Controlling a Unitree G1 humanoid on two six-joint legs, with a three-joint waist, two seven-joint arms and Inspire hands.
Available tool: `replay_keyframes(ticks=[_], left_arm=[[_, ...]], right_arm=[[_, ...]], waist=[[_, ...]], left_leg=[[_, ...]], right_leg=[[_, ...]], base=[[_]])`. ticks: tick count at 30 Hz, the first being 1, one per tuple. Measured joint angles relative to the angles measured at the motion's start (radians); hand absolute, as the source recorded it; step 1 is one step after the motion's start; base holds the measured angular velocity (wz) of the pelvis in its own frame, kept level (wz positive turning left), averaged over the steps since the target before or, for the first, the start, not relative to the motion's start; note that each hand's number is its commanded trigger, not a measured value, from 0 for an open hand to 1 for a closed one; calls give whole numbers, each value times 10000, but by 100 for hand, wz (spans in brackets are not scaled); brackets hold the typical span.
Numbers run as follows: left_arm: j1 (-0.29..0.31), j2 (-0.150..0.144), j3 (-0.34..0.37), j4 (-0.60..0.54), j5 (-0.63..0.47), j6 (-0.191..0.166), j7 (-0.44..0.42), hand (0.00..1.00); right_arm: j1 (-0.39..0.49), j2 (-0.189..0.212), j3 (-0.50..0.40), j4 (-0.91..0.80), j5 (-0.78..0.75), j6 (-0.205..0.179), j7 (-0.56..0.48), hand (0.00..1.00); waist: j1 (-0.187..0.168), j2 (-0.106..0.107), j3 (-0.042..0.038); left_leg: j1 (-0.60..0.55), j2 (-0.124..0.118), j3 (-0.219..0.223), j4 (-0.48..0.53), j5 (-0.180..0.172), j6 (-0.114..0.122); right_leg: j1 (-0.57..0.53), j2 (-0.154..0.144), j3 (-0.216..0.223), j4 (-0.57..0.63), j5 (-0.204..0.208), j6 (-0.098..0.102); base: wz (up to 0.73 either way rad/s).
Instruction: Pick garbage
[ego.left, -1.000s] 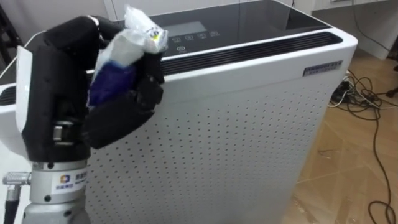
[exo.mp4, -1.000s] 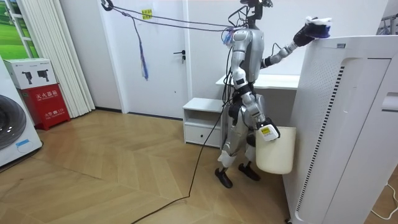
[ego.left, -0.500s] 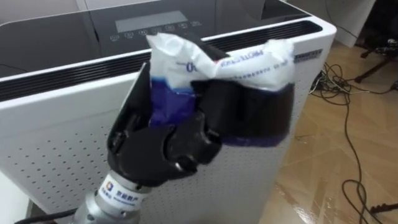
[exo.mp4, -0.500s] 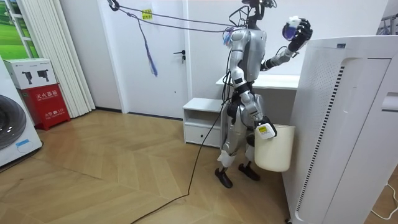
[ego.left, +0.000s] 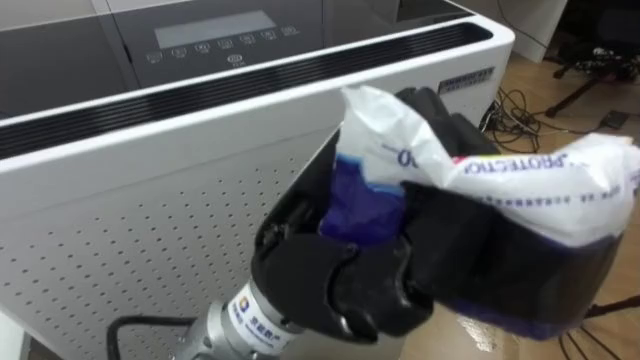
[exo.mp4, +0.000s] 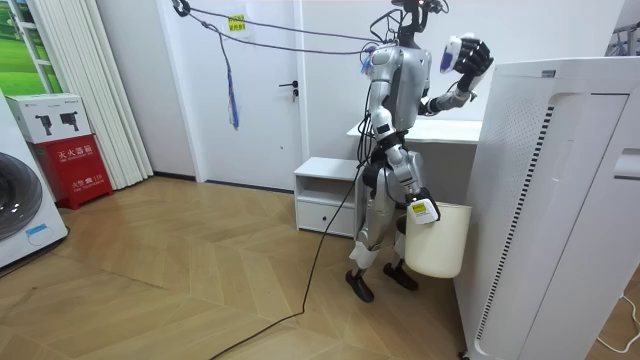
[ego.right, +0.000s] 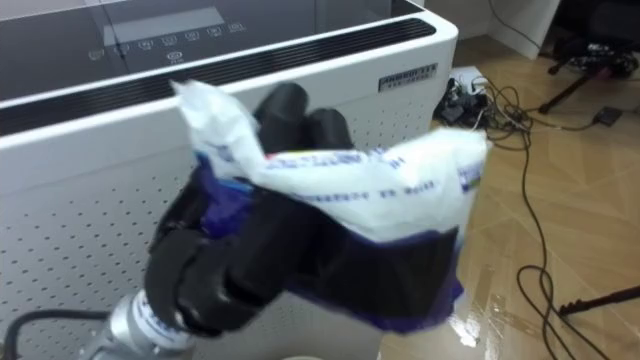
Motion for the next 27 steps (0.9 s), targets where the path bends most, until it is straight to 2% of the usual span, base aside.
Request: replay_keyframes(ticks=[2, 4, 10, 11, 14, 19, 24, 27], left_arm=[[32, 183, -146, 612, 39, 45, -152, 100], [123, 383, -220, 1496, 611, 107, -257, 100], [533, 544, -210, 3779, 2655, 120, -429, 100], [533, 519, -184, 4157, 3022, 118, -424, 100], [532, 479, -26, 4794, 4008, 110, -420, 100], [553, 418, 71, 5595, 4861, 102, -340, 100], [650, 413, -4, 6231, 4890, -72, -343, 100], [669, 402, -129, 6776, 4977, -217, -340, 100]], right_arm=[[-9, -15, 49, 4, 55, 38, -85, 100], [-82, -51, 26, -15, 96, 43, -197, 100], [-325, -41, -260, 270, -235, 41, -257, 100], [-369, -48, -264, 268, -272, 39, -324, 100], [-629, -55, -304, 229, -337, 32, -360, 100], [-767, -60, -308, 93, -317, 1, -394, 100], [-840, -31, -266, 271, -230, -192, -517, 100], [-972, -51, -267, 277, -229, -193, -527, 100]], waist=[[17, 35, 43], [69, 129, 43], [370, 296, 94], [493, 319, 93], [544, 320, 99], [529, 324, 102], [537, 342, 116], [517, 409, 172]], left_leg=[[-77, 2, -60, 19, 1, 0], [-365, 15, -102, 67, 25, -22], [-861, 26, -165, 143, 97, -43], [-963, 28, -165, 140, 117, -47], [-1338, 66, -86, 75, 197, -64], [-1741, 66, -89, 8, 277, -71], [-1980, 69, -152, -12, 306, -76], [-2159, 76, -119, -32, 374, -89]], right_leg=[[-76, 0, -42, 25, 2, -2], [-404, 11, -48, 148, 2, -7], [-863, 35, -171, 161, 25, -46], [-983, 31, -189, 192, 24, -46], [-1465, 12, -210, 341, 23, -49], [-1926, -4, -231, 462, 24, -50], [-2201, -9, -166, 500, 22, -53], [-2417, -29, -234, 599, 10, -73]], base=[[0], [0], [5], [5], [-1], [2], [0], [0]])
